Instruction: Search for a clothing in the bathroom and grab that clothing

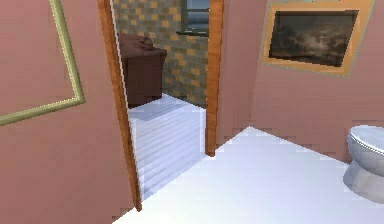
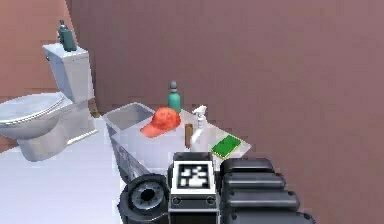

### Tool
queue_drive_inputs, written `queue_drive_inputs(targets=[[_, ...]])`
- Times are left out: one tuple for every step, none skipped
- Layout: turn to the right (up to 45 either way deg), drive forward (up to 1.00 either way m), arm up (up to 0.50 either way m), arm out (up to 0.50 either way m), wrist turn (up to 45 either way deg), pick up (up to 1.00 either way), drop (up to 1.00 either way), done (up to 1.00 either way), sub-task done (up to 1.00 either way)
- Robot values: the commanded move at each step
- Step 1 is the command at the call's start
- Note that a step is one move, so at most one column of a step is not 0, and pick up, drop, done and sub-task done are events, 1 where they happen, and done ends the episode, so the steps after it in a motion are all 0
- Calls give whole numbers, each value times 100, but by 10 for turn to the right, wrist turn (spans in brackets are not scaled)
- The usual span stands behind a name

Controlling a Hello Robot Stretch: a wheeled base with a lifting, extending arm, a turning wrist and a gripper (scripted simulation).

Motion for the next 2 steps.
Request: queue_drive_inputs(targets=[[450, 0, 0, 0, 0, 0, 0, 0, 0], [450, 0, 0, 0, 0, 0, 0, 0, 0]])
